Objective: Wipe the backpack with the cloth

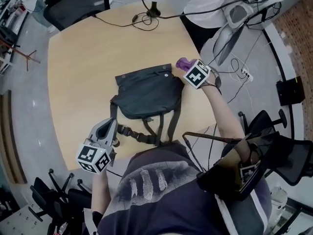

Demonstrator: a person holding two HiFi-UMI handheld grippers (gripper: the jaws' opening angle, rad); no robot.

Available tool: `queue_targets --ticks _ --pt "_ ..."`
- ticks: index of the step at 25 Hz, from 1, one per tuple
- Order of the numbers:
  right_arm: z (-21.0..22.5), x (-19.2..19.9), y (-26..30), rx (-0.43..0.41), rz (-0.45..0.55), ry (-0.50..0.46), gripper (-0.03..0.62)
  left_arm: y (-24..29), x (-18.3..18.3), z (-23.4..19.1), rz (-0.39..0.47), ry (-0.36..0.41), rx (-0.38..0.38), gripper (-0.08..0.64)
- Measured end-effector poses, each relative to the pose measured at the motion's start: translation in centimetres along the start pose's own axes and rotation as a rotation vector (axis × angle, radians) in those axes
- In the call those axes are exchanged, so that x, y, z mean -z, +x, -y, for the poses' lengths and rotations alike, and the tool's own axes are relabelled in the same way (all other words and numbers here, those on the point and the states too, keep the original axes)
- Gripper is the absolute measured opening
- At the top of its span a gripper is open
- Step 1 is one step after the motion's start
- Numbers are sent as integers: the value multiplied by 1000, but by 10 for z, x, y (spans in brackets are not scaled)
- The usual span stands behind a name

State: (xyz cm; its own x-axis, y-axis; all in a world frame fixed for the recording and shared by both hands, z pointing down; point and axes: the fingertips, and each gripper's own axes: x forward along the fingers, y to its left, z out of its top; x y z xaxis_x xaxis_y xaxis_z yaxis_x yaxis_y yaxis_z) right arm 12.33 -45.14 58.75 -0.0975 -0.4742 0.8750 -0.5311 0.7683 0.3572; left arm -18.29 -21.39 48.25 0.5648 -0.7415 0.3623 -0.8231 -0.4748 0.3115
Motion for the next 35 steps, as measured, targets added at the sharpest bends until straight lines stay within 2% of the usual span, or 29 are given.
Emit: queue_targets --ticks 2,6,11,18,21,24,27,31,35 --pt "-23 -1 5 -32 9 -9 31 1 3 0 -11 -5 6 11" --pt "-97 -6 16 -198 35 36 32 10 -1 10 -7 14 39 11" --pt "-145 -31 0 -290 94 70 31 5 -9 6 12 30 36 11" --pt "-249 -88 -27 -499 183 -46 31 -3 -4 1 20 24 36 11" --pt "-289 -103 -36 -587 184 -65 31 -10 -5 2 33 28 28 11" --pt "-313 -112 -41 -639 178 -66 31 -18 -4 0 40 30 26 11" --pt "-337 -132 -47 -749 207 4 31 -30 -4 -13 45 35 22 11" --pt "-352 -160 -75 -983 288 201 31 -47 3 -24 76 -2 -2 11" --pt "-338 -189 -108 -1057 431 381 31 -57 4 -24 73 12 12 11"
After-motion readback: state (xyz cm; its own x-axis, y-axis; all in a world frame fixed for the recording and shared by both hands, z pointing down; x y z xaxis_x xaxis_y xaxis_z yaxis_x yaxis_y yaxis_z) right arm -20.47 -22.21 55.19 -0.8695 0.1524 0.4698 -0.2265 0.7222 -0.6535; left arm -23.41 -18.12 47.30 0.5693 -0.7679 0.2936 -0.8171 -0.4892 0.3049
